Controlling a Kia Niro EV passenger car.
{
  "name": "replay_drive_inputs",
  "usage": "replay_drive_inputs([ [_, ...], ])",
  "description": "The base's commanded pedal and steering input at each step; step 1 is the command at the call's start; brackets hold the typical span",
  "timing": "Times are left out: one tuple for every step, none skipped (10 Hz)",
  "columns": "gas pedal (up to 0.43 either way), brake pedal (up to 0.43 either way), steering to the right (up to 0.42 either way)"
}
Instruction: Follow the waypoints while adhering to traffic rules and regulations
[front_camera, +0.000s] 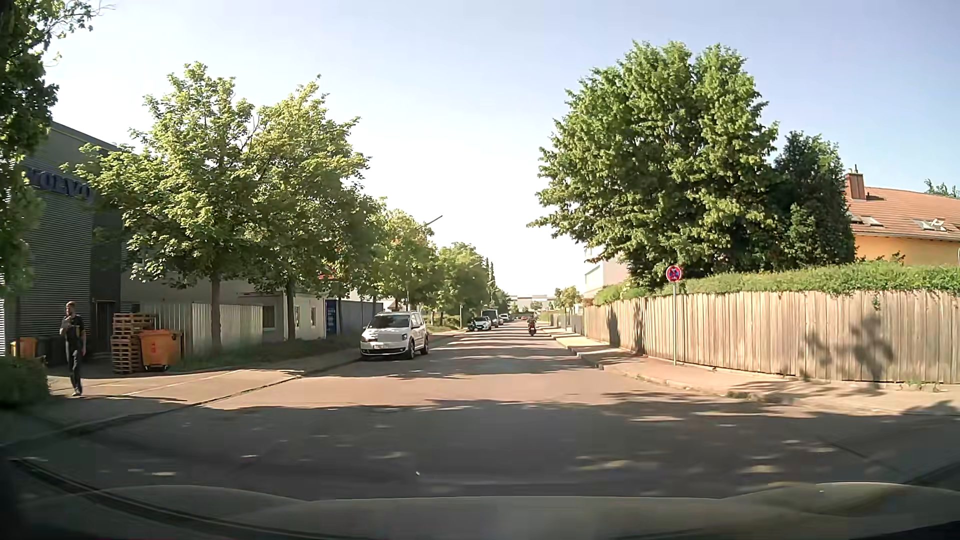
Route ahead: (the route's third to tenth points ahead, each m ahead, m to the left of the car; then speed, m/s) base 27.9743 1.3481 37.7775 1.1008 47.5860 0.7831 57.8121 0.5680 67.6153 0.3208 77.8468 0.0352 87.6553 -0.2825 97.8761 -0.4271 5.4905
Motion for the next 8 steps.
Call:
replay_drive_inputs([
  [0.331, 0.000, 0.005],
  [0.378, 0.000, 0.004],
  [0.378, 0.000, 0.004],
  [0.319, 0.000, 0.003],
  [0.268, 0.000, 0.002],
  [0.240, 0.000, 0.000],
  [0.240, 0.000, -0.001],
  [0.240, 0.000, -0.001],
])
